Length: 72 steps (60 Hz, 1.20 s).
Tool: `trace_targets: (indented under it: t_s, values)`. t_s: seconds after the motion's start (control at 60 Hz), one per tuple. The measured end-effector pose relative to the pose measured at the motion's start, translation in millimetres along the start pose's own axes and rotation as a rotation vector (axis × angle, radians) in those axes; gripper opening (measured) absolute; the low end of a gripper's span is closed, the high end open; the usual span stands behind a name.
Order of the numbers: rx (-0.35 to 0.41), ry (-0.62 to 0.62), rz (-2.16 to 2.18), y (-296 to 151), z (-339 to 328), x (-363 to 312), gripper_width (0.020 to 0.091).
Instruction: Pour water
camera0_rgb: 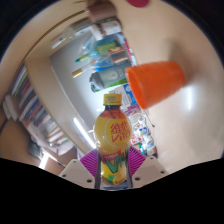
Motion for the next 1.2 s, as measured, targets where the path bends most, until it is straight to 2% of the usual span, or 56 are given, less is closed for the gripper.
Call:
trace_targets:
  t_s: [0.117,0.183,0.267,0.333,0.383,0.433,0.55,0.617,0.667,0.733,0.917,1.017,1.083,1.2]
  values:
    - [0.002,0.035,-0.382,9,-9,-38,0.0367]
    - [0.032,0.059,-0.687,11,-26,-73,0.0370]
    - [0.187,0.168,-1.091,2,-47,-130,0.0370]
    - [0.346,0.281,-1.369,-24,-75,-168,0.0368]
    - [0.434,0.345,-1.523,-54,-102,-184,0.0370]
    - [0.492,0.426,-1.594,-65,-114,-201,0.0372]
    - [0.547,0.611,-1.697,-134,-155,-182,0.0378]
    - [0.555,0.757,-1.717,-185,-178,-150,0.0379]
    - [0.530,0.856,-1.726,-214,-192,-127,0.0378]
    - [0.490,0.896,-1.716,-242,-200,-94,0.0379]
    - [0.415,0.924,-1.721,-257,-194,-55,0.0399]
    - [0.364,1.000,-1.737,-265,-195,-34,0.0429]
    - [0.396,0.998,-1.752,-266,-198,-37,0.0420]
    - [0.408,1.004,-1.738,-265,-199,-38,0.0420]
Point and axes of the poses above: the point between the fingertips, and its own axes, seen from behind it with the camera up: x to the right, y down, z forward, the way the camera looks, the point moved 3 cm from there along -z, backward, against the way the camera looks, and after that the axes turned 12 degrees about -x, right-handed, at the moved point
